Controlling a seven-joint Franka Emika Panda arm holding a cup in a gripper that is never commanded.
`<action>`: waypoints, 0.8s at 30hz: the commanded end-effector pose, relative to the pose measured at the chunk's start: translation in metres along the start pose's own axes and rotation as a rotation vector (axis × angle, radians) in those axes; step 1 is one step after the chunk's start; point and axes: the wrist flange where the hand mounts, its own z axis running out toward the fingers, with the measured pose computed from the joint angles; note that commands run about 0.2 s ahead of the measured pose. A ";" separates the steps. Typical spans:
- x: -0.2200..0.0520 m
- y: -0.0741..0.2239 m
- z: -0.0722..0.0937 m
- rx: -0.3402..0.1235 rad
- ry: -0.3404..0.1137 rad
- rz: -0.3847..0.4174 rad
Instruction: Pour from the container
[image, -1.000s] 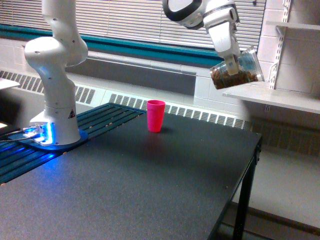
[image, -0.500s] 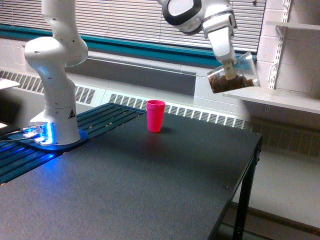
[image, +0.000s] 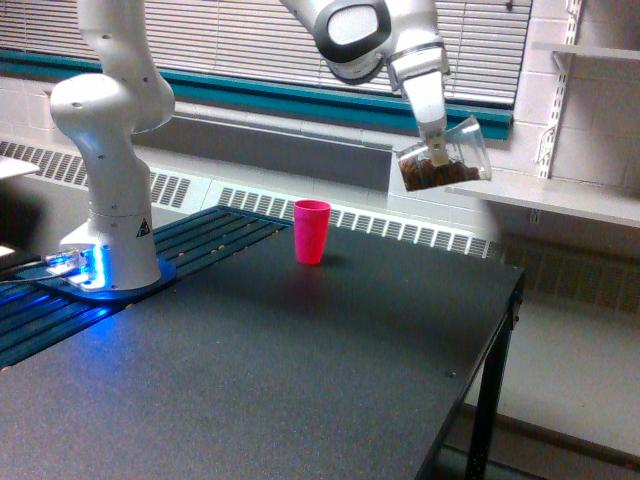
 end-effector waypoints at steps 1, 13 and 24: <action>-0.039 -0.023 -0.026 0.029 0.035 -0.027; -0.128 -0.041 -0.060 0.034 0.056 -0.134; -0.205 -0.036 -0.082 0.057 0.031 -0.250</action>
